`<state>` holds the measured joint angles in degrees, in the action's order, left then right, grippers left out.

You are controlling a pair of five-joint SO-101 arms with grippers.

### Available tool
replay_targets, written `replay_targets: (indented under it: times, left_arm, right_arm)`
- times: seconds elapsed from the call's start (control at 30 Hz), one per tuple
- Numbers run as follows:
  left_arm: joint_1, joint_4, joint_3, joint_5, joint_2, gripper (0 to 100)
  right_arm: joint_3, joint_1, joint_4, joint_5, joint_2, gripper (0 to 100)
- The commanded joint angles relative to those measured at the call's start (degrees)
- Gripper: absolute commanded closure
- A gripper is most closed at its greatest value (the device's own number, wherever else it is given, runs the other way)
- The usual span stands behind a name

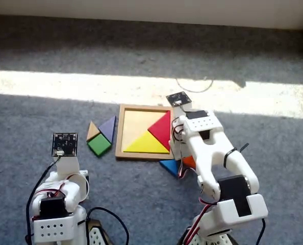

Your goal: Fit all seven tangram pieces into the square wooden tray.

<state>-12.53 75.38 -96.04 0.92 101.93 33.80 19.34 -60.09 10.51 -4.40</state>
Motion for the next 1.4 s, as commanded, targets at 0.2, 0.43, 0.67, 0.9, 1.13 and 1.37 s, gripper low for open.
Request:
replay_targets:
  times: [0.2,0.43,0.67,0.9,1.13,1.37]
  left_arm:
    - [0.04,0.26,-1.1,-0.35,2.07,99]
    - [0.04,0.26,-1.1,-0.35,2.07,99]
    - [0.04,0.26,-1.1,-0.35,2.07,99]
    - [0.04,0.26,-1.1,-0.35,2.07,99]
    - [0.04,0.26,-1.1,-0.35,2.07,99]
    - [0.04,0.26,-1.1,-0.35,2.07,99]
  right_arm:
    - [0.92,-0.13,-3.03,0.7,10.86,99.3]
    - [0.48,0.22,-3.03,4.75,20.88,99.3]
    - [-1.98,3.38,-2.07,16.7,21.58,99.3]
    - [-6.29,8.31,1.54,27.25,21.58,99.3]
    - [-6.29,11.74,9.63,33.41,21.58,99.3]
    - [-6.2,13.76,10.86,35.87,21.49,99.3]
